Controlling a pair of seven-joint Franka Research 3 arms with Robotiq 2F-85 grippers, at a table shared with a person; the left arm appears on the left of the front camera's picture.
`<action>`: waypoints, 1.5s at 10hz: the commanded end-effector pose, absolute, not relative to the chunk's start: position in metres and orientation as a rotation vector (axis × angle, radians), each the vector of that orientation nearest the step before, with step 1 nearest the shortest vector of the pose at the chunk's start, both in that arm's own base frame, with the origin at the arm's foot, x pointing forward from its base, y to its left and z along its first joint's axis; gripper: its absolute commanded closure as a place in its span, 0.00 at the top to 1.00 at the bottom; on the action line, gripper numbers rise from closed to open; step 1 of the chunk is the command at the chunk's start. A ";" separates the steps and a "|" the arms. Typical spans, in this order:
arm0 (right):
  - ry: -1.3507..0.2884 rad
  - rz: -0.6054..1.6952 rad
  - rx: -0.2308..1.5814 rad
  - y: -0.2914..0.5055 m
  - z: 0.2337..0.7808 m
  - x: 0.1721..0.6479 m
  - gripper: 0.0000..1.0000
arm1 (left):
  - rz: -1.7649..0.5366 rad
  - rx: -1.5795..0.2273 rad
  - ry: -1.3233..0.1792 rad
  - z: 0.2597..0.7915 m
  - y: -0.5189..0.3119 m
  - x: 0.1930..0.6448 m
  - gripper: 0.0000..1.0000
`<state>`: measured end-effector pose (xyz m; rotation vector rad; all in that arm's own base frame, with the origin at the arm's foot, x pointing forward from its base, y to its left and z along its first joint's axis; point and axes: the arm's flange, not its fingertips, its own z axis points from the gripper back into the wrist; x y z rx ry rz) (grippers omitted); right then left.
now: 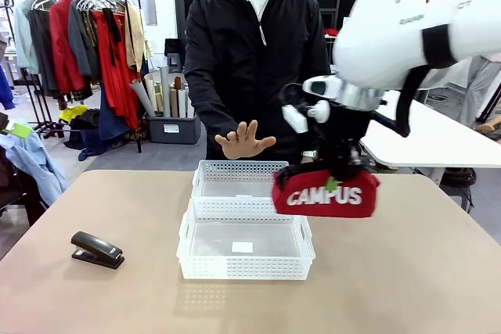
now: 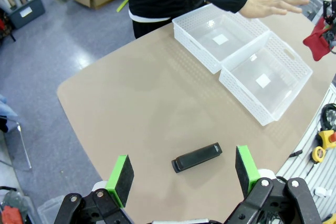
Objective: Distribute items into two baskets.
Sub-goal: Move the picked Pencil pouch towards the Organizing basket indicated by the person, stopping as directed.
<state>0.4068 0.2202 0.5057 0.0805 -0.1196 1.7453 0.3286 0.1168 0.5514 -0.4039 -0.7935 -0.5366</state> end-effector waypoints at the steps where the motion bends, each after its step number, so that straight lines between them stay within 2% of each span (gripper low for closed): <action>1: -0.087 1.703 0.119 0.146 0.515 0.398 0.00 | -0.551 -0.421 -0.806 0.551 0.117 0.329 1.00; 4: -0.061 1.712 0.060 0.115 0.514 0.376 0.00 | -0.551 -0.421 -0.806 0.551 0.117 0.329 1.00; 15: -0.068 1.676 0.089 0.113 0.517 0.384 0.00 | -0.551 -0.421 -0.806 0.551 0.117 0.329 1.00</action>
